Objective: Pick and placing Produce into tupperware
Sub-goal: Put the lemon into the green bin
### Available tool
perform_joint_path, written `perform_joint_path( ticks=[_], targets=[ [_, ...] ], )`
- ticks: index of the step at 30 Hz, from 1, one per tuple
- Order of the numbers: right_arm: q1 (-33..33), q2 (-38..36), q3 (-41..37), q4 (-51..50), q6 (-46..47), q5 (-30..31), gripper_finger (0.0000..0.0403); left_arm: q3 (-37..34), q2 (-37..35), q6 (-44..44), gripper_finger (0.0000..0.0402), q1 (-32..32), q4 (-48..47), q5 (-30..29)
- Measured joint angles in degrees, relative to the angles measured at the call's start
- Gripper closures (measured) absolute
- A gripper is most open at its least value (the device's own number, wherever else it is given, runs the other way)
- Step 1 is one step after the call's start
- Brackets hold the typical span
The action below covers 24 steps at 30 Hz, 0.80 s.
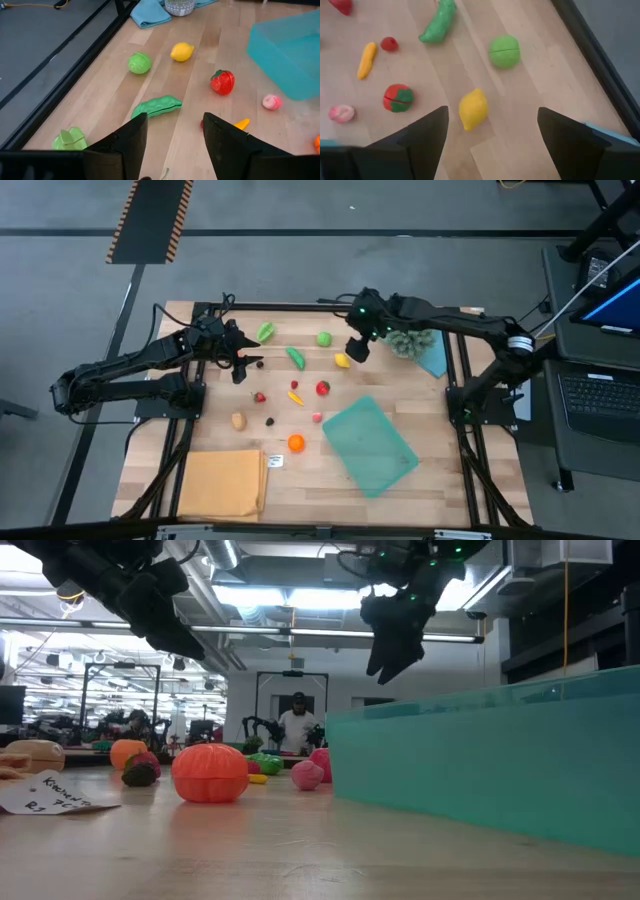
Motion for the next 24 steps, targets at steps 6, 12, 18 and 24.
perform_joint_path(
  ticks=[6,12,18,24],
  targets=[
    [-0.4,4.4,4.8,-2.7,2.2,-3.4,0.0096,0.0,0.0,0.0,0.0217,0.0,0.0,0.0],
    [-0.4,7.2,6.4,-4.3,3.1,-3.9,0.0096,0.0,0.0,0.0,0.0217,0.0,0.0,0.0],
    [-0.4,10.0,6.4,-4.4,3.0,-3.9,0.0096,0.0,0.0,0.0,0.0217,0.0,0.0,0.0],
    [-0.4,13.3,6.4,-4.8,2.4,-3.9,0.0096,0.0,0.0,0.0,0.0217,0.0,0.0,0.0]
  ],
)
